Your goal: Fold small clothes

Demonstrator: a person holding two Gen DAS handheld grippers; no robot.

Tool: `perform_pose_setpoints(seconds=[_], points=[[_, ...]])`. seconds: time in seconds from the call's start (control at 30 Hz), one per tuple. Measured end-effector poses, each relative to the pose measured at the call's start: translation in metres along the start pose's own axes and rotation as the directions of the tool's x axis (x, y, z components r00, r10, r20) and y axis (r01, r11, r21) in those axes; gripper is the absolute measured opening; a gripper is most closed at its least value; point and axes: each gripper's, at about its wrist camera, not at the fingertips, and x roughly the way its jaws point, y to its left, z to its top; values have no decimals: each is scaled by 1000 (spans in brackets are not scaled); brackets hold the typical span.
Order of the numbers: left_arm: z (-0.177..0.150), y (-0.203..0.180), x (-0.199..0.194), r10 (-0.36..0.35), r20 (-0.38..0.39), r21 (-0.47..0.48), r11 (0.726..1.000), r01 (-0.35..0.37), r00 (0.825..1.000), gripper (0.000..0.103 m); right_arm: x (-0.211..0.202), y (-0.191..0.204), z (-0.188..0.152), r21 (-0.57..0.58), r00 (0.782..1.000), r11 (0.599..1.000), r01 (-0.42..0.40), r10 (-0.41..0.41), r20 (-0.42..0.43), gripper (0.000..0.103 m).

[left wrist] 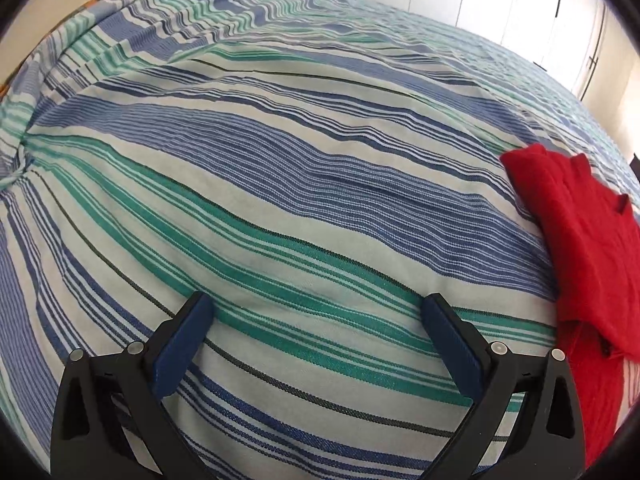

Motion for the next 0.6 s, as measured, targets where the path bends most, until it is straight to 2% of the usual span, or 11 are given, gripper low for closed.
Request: perform_pose_setpoints(seconds=[0.6], points=[[0,0,0,0,0,-1,1000,0,1000,103,-1,-1,1,1,1000,1000,3,-3,-3,103]])
